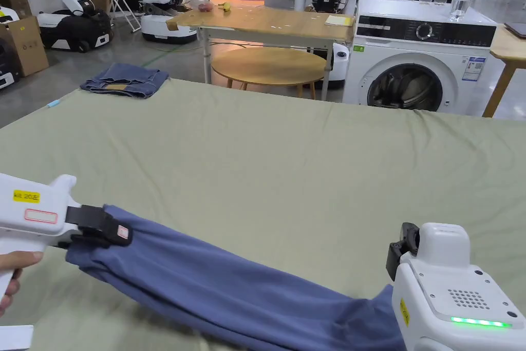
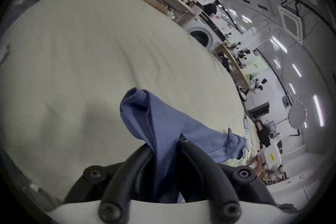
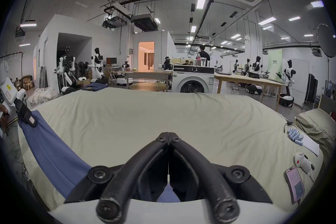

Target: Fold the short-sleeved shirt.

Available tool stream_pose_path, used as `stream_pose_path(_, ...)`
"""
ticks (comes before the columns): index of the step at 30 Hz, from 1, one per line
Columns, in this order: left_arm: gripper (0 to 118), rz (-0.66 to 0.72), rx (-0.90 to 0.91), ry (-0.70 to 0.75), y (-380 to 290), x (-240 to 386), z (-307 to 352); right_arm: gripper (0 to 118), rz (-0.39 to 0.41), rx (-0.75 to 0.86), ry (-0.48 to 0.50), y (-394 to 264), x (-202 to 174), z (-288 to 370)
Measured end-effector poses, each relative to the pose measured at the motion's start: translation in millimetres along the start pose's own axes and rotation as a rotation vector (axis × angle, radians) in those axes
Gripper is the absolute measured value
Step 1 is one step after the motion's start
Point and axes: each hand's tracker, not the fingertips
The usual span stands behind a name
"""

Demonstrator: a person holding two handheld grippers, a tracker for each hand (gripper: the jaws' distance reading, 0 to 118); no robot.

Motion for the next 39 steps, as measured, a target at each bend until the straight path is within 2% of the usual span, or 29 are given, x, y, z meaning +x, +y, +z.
stream_pose_path(3,5,0.021,0.018,0.087,2.4,-9.2,21.4,0,-0.003,-0.002,0.015,0.1,-5.6,-1.8)
stream_pose_path(6,5,-0.034,-0.005,0.169,-8.8,13.7,29.1,0,-0.003,-0.006,0.030,-0.3,-12.3,-3.5)
stream_pose_path(11,5,-0.062,-0.028,0.114,-21.8,51.1,20.7,0,-0.001,-0.009,0.049,0.1,-22.2,-5.0)
stream_pose_path(15,5,-0.099,-0.071,-0.018,-30.7,88.1,3.9,0,0.005,-0.003,0.054,0.7,-25.7,-3.6)
stream_pose_path(17,5,-0.103,-0.093,-0.081,-22.8,87.2,-10.8,0,0.005,-0.003,0.055,0.7,-25.3,-3.3)
stream_pose_path(20,5,-0.122,-0.133,-0.115,-37.1,120.4,-34.7,0,0.005,-0.009,0.050,-0.7,-22.5,-2.5)
stream_pose_path(25,5,-0.136,-0.246,-0.040,-54.2,151.1,-95.6,0,0.005,-0.026,0.033,-6.1,-13.5,-0.1)
stream_pose_path(32,5,-0.186,-0.400,0.133,-79.0,160.1,-179.2,0,0.003,-0.052,0.004,-12.1,-0.5,3.7)
stream_pose_path(35,14,-0.209,-0.408,0.179,-88.9,166.0,-195.8,0,0.001,-0.062,-0.004,-13.9,2.7,4.4)
stream_pose_path(39,40,-0.246,-0.392,0.178,-92.9,177.5,-194.2,0,0.009,-0.069,-0.006,-15.6,3.2,5.7)
